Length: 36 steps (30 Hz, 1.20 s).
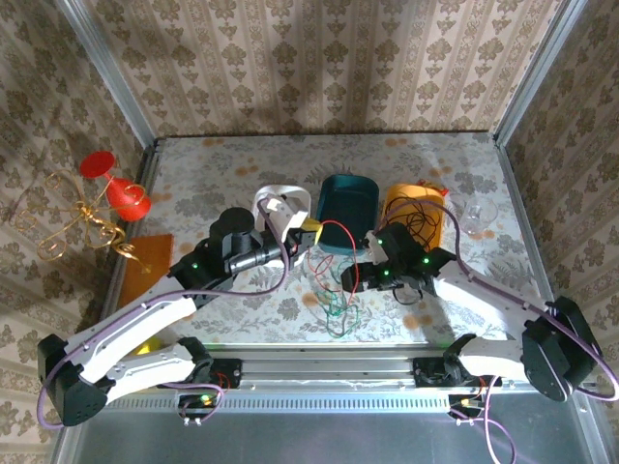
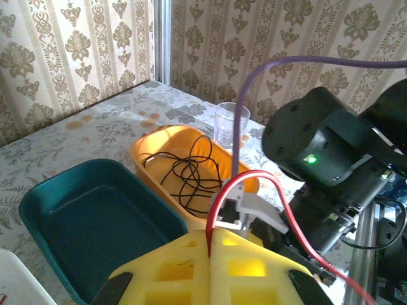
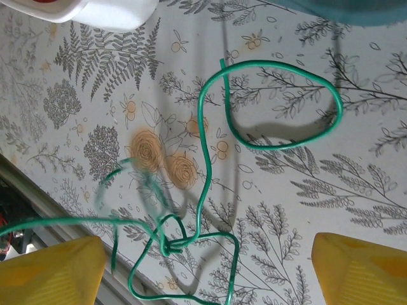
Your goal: Untangle the cables
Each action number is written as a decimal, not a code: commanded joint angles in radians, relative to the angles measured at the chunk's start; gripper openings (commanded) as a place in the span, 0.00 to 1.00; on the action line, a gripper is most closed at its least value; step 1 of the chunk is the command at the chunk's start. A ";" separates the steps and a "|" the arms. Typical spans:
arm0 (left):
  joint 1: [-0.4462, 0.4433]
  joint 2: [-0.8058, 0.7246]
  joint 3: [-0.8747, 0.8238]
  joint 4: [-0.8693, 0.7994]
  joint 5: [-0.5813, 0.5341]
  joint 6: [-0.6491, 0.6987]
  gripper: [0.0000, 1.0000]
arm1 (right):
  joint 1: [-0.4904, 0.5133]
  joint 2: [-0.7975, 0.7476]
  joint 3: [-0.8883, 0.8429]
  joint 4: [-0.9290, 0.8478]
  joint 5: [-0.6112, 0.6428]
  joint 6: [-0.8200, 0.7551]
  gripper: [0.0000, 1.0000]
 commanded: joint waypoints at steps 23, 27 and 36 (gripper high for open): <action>0.033 -0.146 -0.068 0.026 -0.400 -0.023 0.00 | 0.191 0.367 0.069 -0.064 0.209 -0.048 0.19; 0.139 -0.205 -0.092 0.005 -0.417 -0.074 0.00 | 0.168 0.319 -0.017 -0.034 0.203 -0.001 0.19; 0.318 -0.216 -0.067 0.009 -0.342 -0.086 0.00 | 0.089 0.239 -0.090 -0.018 0.197 0.040 0.20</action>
